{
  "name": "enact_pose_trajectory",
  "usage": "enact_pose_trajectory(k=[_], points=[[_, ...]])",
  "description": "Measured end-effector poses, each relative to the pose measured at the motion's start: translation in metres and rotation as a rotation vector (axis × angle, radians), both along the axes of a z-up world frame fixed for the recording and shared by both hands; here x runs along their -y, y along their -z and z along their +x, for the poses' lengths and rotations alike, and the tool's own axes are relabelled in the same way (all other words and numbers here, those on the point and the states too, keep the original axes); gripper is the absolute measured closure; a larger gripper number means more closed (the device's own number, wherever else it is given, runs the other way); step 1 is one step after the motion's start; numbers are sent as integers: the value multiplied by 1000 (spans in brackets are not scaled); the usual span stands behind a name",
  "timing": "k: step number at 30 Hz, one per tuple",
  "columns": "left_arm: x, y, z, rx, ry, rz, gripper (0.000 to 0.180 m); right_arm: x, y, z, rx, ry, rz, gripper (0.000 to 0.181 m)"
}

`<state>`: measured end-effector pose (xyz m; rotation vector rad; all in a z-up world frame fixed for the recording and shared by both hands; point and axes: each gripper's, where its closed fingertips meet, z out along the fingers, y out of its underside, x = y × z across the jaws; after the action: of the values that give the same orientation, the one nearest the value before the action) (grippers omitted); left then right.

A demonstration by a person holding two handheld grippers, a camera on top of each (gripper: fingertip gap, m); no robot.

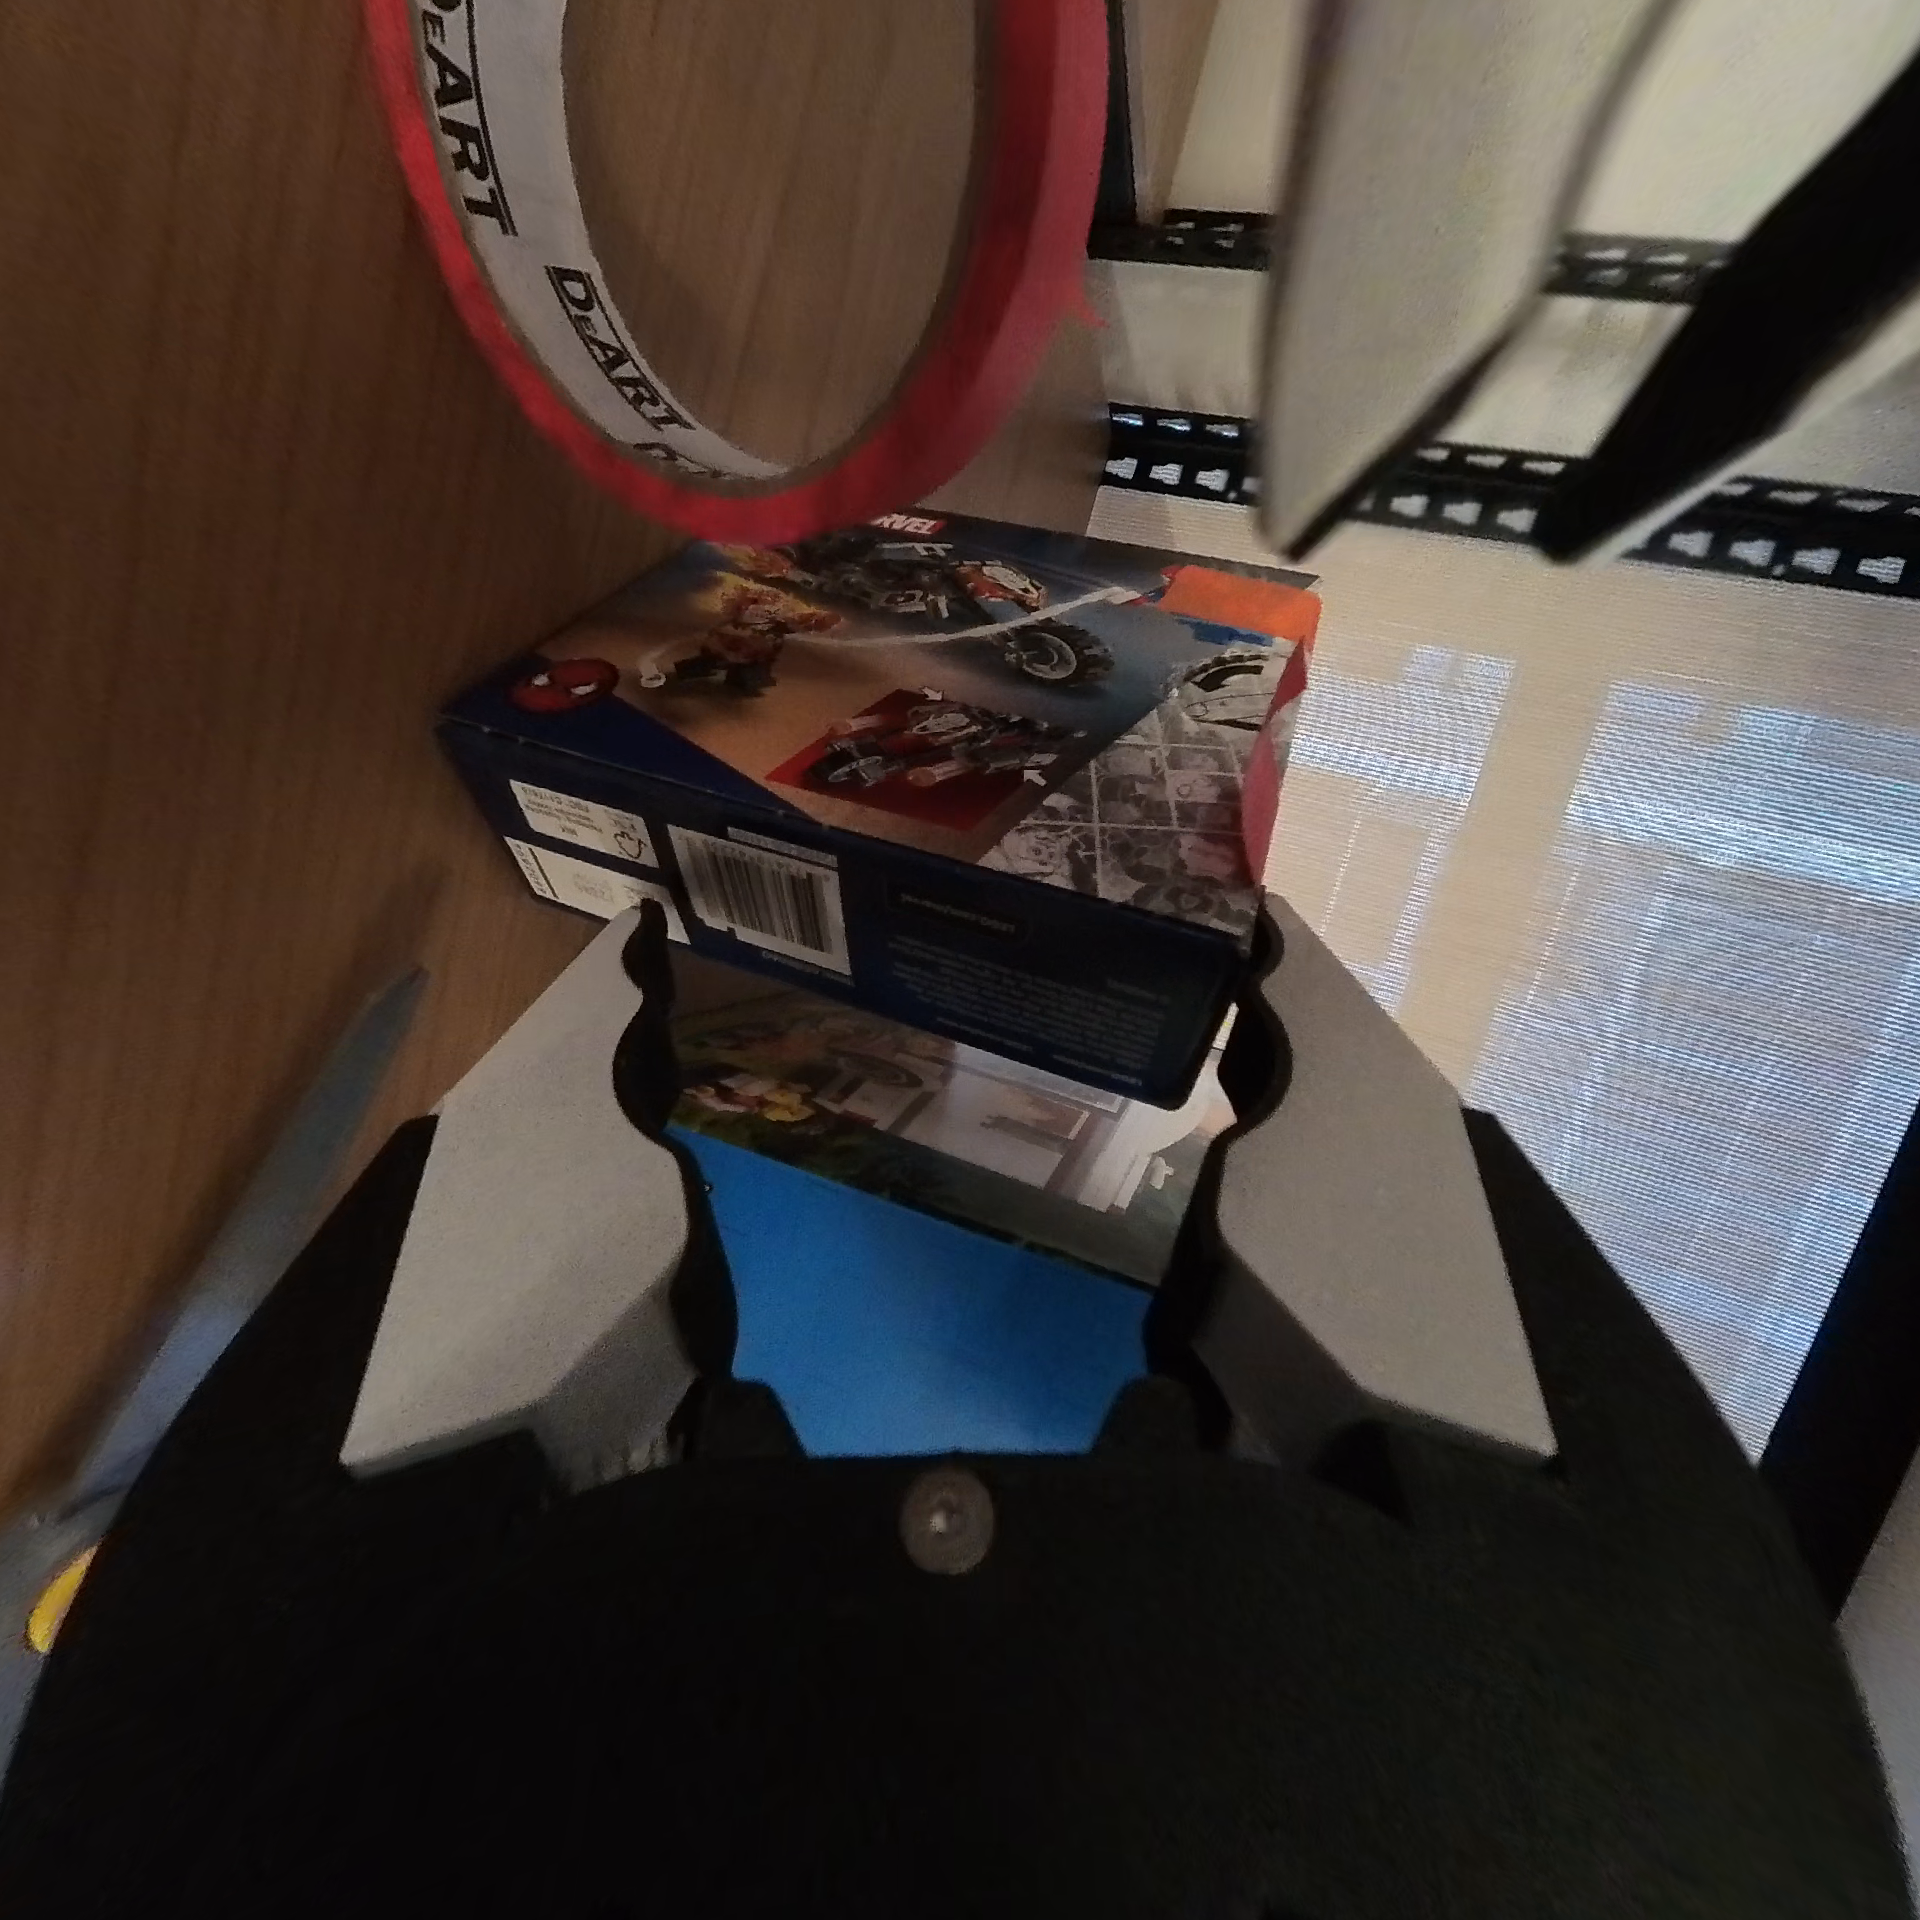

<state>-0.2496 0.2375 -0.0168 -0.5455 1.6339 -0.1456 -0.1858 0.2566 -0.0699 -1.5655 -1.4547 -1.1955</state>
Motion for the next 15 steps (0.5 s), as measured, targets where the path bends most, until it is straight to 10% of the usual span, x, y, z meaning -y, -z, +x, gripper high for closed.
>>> enact_pose_trajectory(k=[15], points=[[-12,2,26,-11,-76,500,176,0,0,3,-14,-15,-4,74]])
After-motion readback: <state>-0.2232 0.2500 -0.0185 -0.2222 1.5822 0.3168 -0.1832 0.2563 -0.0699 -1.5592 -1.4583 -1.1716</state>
